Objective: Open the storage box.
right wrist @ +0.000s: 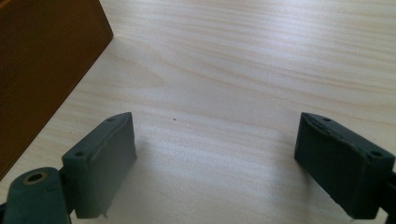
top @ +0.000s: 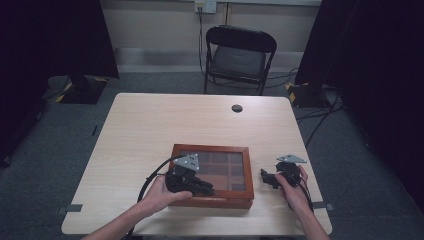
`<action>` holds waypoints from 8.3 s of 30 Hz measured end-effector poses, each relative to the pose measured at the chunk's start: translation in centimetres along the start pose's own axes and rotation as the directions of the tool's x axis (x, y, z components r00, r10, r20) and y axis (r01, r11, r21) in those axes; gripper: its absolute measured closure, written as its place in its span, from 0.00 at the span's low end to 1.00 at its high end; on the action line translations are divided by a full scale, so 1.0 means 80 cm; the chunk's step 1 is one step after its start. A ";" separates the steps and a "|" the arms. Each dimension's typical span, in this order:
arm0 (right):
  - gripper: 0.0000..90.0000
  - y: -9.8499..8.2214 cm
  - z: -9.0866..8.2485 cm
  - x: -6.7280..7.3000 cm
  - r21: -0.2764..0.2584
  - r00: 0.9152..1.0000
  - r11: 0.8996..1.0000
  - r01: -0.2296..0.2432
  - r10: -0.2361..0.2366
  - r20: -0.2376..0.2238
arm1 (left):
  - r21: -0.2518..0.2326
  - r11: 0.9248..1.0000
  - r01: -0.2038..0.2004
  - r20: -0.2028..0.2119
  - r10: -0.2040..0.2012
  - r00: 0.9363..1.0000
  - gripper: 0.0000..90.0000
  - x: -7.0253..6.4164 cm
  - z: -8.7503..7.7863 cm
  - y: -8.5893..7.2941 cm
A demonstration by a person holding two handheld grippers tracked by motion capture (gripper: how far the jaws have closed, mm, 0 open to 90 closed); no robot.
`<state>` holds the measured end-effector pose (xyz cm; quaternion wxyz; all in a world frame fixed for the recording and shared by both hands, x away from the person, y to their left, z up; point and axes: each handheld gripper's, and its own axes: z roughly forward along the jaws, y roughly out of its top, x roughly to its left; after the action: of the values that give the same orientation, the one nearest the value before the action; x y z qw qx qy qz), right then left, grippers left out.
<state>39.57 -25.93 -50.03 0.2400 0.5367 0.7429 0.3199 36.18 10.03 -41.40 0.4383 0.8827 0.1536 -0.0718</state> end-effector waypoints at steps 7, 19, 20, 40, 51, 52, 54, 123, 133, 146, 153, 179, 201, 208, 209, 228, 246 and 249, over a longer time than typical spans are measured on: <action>0.13 0.000 0.000 0.000 0.000 1.000 1.000 0.000 0.000 0.000 | -0.003 1.000 0.017 0.003 -0.017 1.000 0.91 0.000 -0.005 0.007; 0.13 0.000 0.000 0.000 0.000 1.000 1.000 0.000 0.000 0.000 | 0.029 0.999 0.030 0.017 -0.031 0.999 0.91 0.003 -0.014 0.026; 0.13 0.000 0.000 0.000 0.000 1.000 1.000 0.000 0.000 0.000 | 0.034 0.999 0.031 0.013 -0.031 0.999 0.91 0.003 -0.014 0.028; 0.13 0.000 0.000 0.000 0.000 1.000 1.000 0.000 0.000 0.000 | 0.025 0.998 0.064 0.008 -0.065 0.998 0.90 0.008 -0.037 0.051; 0.13 0.000 0.000 0.000 0.000 1.000 1.000 0.000 0.000 0.000 | 0.040 0.997 0.070 0.007 -0.071 0.997 0.90 0.011 -0.041 0.062; 0.13 0.000 0.000 0.000 0.000 1.000 1.000 0.000 0.000 0.000 | 0.039 0.997 0.069 0.006 -0.069 0.998 0.90 0.011 -0.040 0.062; 0.13 0.000 0.000 0.000 0.000 1.000 1.000 0.000 0.000 0.000 | 0.038 0.997 0.064 0.015 -0.065 0.998 0.90 0.012 -0.041 0.062; 0.13 0.000 0.000 0.000 0.000 1.000 1.000 0.001 -0.001 -0.001 | -0.027 0.996 0.081 -0.019 -0.081 0.996 0.90 0.027 -0.067 0.101; 0.13 0.000 0.000 0.000 0.000 1.000 1.000 0.001 -0.001 -0.001 | -0.029 0.996 0.080 -0.029 -0.081 0.996 0.90 0.029 -0.071 0.106; 0.13 0.000 0.000 0.000 0.001 1.000 1.000 0.001 -0.001 0.000 | -0.037 0.996 0.078 -0.033 -0.080 0.996 0.90 0.032 -0.074 0.110; 0.13 0.000 0.000 0.000 0.000 1.000 1.000 0.000 0.000 0.000 | -0.043 0.995 0.086 -0.031 -0.087 0.996 0.90 0.033 -0.074 0.111; 0.13 0.000 0.001 0.000 0.000 1.000 1.000 0.001 -0.001 -0.001 | -0.061 0.994 0.087 -0.051 -0.090 0.995 0.91 0.039 -0.080 0.122; 0.13 0.001 0.001 0.000 -0.001 1.000 1.000 0.002 -0.002 -0.002 | -0.084 0.992 0.093 -0.048 -0.097 0.994 0.91 0.045 -0.082 0.125; 0.13 0.001 0.001 0.000 0.000 1.000 1.000 0.002 -0.002 -0.002 | -0.090 0.992 0.092 -0.049 -0.096 0.994 0.91 0.047 -0.084 0.127; 0.13 0.001 0.001 0.000 0.000 1.000 1.000 0.002 -0.002 -0.002 | -0.094 0.991 0.093 -0.049 -0.098 0.994 0.91 0.048 -0.084 0.127; 0.13 0.001 0.001 0.000 -0.001 1.000 1.000 0.005 -0.005 -0.004 | -0.109 0.990 0.092 -0.057 -0.099 0.993 0.92 0.050 -0.085 0.129; 0.13 0.001 0.001 0.000 -0.001 1.000 1.000 0.006 -0.006 -0.005 | -0.103 0.992 0.079 -0.074 -0.087 0.993 0.92 0.049 -0.085 0.133; 0.13 0.001 0.001 0.000 -0.001 1.000 1.000 0.006 -0.006 -0.005 | -0.106 0.991 0.082 -0.076 -0.090 0.993 0.92 0.048 -0.085 0.134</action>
<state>39.68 -25.93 -50.03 0.2395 0.5336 0.7450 0.3207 43.35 10.17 -30.27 0.4728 0.8538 0.2126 -0.0469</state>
